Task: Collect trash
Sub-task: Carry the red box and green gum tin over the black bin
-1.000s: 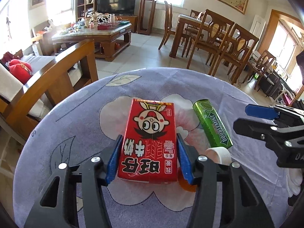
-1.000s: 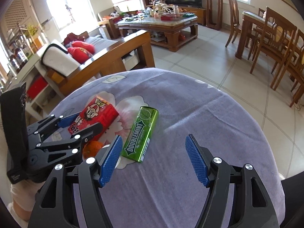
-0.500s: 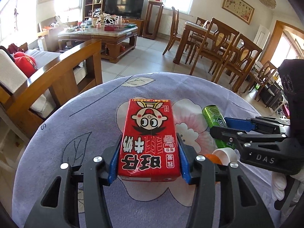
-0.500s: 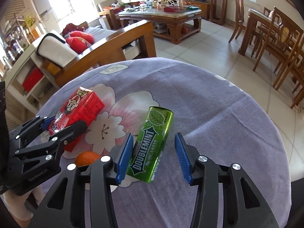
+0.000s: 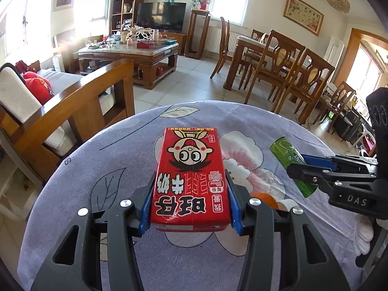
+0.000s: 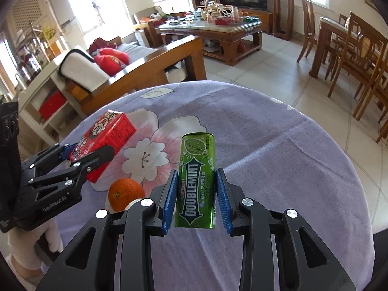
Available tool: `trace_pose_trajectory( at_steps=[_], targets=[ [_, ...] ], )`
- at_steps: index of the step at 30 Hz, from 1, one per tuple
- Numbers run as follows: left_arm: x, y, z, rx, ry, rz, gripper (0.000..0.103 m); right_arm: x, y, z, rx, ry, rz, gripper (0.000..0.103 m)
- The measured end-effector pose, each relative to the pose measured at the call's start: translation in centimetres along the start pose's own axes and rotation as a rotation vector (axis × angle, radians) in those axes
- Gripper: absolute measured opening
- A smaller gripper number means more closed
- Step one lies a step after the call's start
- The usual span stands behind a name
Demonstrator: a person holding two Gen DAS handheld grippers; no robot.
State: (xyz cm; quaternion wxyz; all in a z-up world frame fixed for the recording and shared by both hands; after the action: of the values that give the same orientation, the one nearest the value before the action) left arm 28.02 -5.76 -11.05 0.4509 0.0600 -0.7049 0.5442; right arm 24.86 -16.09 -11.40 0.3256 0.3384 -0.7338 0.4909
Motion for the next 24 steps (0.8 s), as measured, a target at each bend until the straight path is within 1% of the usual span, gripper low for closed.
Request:
trace_pose_trajectory(
  at_steps=[5,10,16,20,24],
  targets=[
    [2.1,-0.9,1.8,-0.009,0.015,0.065,0.049,4.4,0.9,2.7,-0.054,-0.065,0.042,0.032],
    [4.2,-1.7,5.6,-0.058,0.028,0.112,0.049,9.3,2.5,5.9,-0.124,-0.129,0.102,0.032],
    [6.4,-3.3,12.8,-0.134,0.102,0.170,0.049,15.7,5.0,11.3,-0.226,-0.181,0.192,0.032],
    [7.1,-4.3,18.3,-0.193,0.162,0.198,0.049,20.1,6.5,15.7,-0.287,-0.183,0.269,0.032],
    [7.0,-5.2,24.4,-0.250,0.239,0.214,0.049,24.4,8.0,21.1,-0.380,-0.182,0.347,0.032]
  ],
)
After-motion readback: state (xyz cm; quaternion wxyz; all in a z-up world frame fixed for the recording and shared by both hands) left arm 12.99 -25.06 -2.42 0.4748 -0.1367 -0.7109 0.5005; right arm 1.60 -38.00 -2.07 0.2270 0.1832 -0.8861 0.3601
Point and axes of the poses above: each gripper's, at about its wrist camera, not at the fingertips, and x roughly against the way its jaws point, z to its right, y to its underside, the point moved 8 cm from there along -x, roughly the way its jaws point, and after that the axes turned 12 degrees about -x, right-handed, at the moved point
